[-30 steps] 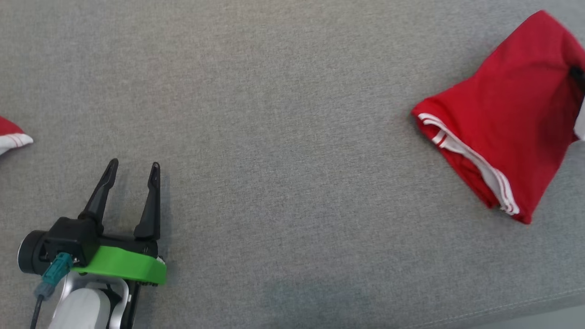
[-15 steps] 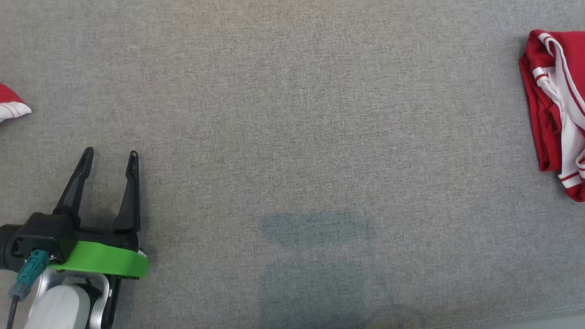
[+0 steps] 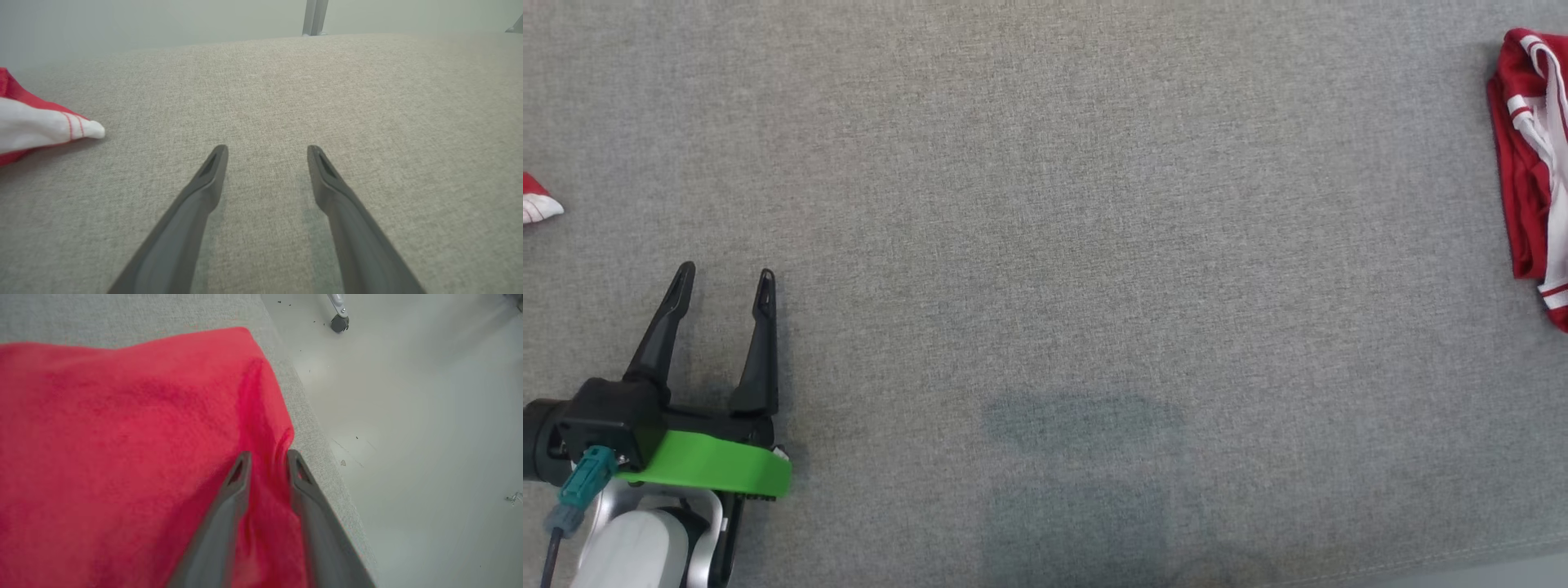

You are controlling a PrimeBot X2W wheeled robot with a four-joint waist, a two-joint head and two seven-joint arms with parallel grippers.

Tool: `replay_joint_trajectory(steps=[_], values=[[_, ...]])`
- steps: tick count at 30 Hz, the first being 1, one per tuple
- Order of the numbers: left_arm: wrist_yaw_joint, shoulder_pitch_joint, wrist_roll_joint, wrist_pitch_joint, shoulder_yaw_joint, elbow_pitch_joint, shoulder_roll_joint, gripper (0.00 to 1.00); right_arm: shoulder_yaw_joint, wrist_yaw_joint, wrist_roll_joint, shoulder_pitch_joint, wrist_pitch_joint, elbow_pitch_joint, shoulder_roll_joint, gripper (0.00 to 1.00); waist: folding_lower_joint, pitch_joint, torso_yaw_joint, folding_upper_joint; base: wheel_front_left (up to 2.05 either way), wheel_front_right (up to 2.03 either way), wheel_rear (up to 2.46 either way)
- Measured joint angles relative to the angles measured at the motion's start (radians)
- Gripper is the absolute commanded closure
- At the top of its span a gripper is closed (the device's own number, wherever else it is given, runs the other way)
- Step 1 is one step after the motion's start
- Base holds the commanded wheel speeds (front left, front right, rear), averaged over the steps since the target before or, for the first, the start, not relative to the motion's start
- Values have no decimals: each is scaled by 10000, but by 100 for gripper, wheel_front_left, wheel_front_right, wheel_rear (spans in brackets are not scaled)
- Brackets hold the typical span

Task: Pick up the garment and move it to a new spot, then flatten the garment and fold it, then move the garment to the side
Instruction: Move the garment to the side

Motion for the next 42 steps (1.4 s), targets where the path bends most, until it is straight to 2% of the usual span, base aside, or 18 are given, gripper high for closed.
replay_joint_trajectory(steps=[5, 8, 13, 18, 27, 33, 42], values=[[71, 105, -105, -199, -25, 255, -215, 0, -123, 0, -851, 12, -1035, 155, 84, 0, 0, -448, 3, 0, 0, 0, 0], [71, 261, -215, -345, -58, 562, -384, 0, -211, -2, -1179, 81, -1864, -109, 353, 0, 0, -820, -4, 0, 0, 0, 0], [71, 594, -368, -556, -63, 1135, -612, 0, -138, -2, -1651, 725, -3058, -1062, 989, 0, -1, -1586, -11, 0, 0, 0, 0], [71, 1029, -445, -715, -12, 1597, -861, 0, -508, -2, -1885, 2137, -4094, -2548, 1653, 0, -2, -2468, 51, 0, 0, 0, 0], [42, 1557, -399, -834, 240, 2071, -1145, 0, -782, -2, -2583, 5133, -4963, -5229, 3613, 0, -2, -3854, 316, 0, 0, 0, 0], [-115, 1663, -169, -834, 648, 2249, -1375, 0, -541, -2, -2811, 6588, -5354, -5586, 4667, 0, -2, -4478, 539, 0, 0, 0, 0], [-571, 2199, 318, -834, 1356, 2491, -1795, 0, 25, -2, -3200, 7848, -5595, -5540, 5708, 0, -2, -5188, 746, 0, 0, 0, 0]])
